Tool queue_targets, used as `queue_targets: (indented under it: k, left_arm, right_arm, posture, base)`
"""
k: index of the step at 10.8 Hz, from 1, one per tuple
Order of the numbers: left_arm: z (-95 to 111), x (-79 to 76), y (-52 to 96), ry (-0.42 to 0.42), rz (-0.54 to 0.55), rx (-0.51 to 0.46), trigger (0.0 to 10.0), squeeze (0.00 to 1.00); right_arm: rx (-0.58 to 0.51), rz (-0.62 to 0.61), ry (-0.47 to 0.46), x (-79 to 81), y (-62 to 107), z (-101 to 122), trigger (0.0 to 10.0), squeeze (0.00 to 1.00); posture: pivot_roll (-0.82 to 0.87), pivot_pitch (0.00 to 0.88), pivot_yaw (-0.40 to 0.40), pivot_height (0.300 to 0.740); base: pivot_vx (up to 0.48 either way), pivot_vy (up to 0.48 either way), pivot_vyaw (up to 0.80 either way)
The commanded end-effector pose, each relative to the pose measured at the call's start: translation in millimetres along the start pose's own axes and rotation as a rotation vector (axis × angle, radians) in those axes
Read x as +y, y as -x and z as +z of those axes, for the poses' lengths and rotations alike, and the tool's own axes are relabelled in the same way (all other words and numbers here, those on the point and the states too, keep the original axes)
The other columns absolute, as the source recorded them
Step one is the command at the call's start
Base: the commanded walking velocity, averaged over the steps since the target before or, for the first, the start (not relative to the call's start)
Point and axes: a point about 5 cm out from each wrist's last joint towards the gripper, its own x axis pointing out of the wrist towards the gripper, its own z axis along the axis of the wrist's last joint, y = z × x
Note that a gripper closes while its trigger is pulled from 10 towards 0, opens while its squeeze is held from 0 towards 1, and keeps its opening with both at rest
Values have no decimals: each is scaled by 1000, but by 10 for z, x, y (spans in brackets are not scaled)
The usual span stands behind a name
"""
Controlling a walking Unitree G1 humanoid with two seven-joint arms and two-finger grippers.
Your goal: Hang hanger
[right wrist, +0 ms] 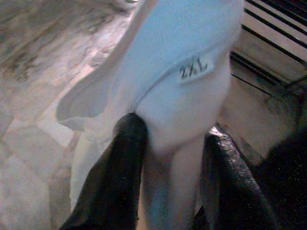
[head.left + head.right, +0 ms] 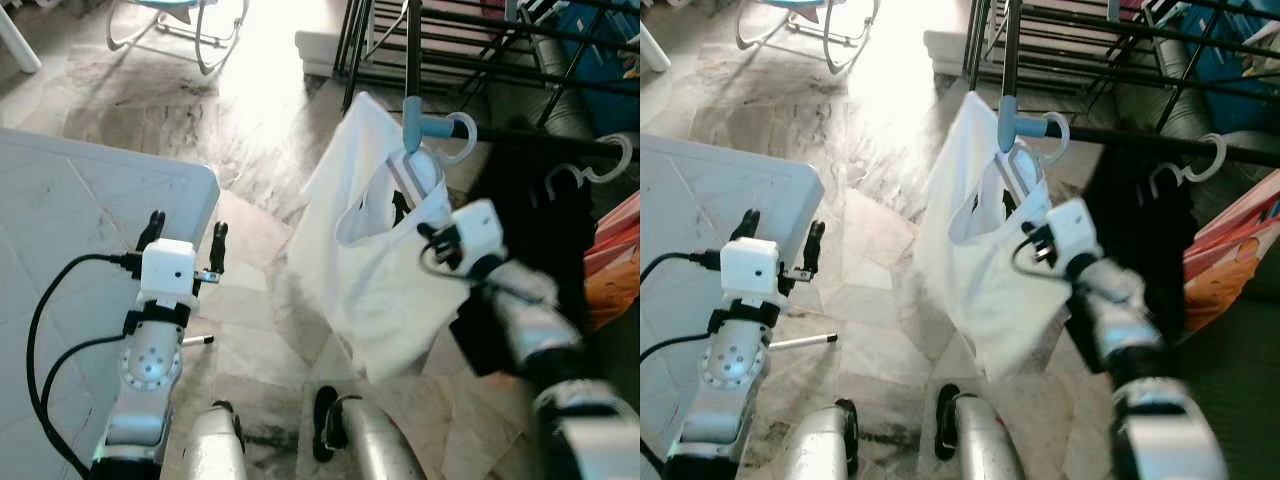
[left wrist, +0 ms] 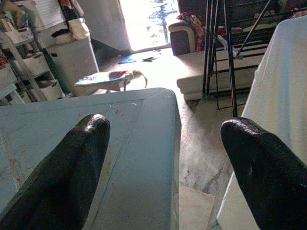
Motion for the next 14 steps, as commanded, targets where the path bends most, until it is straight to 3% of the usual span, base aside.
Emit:
queue_targets:
  k: [1,4,6,7,8,11,14]
  left_arm:
    - [-132,-68,83,3,-19,72,10000,0]
    - [-149,-86,71,1,-25,77,10000,0]
    - [-155,-113,72,-3,-37,79,10000,0]
    - [-158,-114,78,-7,-38,80,10000,0]
    - [-166,-110,88,-8,-38,82,10000,0]
    - [-181,-124,102,-9,-45,88,10000,0]
    - [-186,-139,97,-10,-56,87,10000,0]
  right_arm:
    - [29,38,10,-69,16,4,10000,1000]
    - [72,200,53,-187,-12,145,10000,957]
    - [112,216,81,-258,-29,173,10000,235]
    - [123,224,89,-270,-22,162,3647,0]
    - [117,232,77,-297,-14,181,0,0]
    - [113,236,82,-440,35,270,0,0]
    - [135,262,69,-425,67,194,0,0]
  posture:
    - [57,207,-125,740]
    - [53,207,-128,740]
    - [58,205,-132,740]
    - [58,205,-132,740]
    - [62,206,-133,740]
    - [62,203,-130,740]
    - [61,201,-127,740]
  base:
    - [0,0,0]
    - [0,0,0]
    - [0,0,0]
    - [0,0,0]
    - [0,0,0]
    - [0,0,0]
    - [0,0,0]
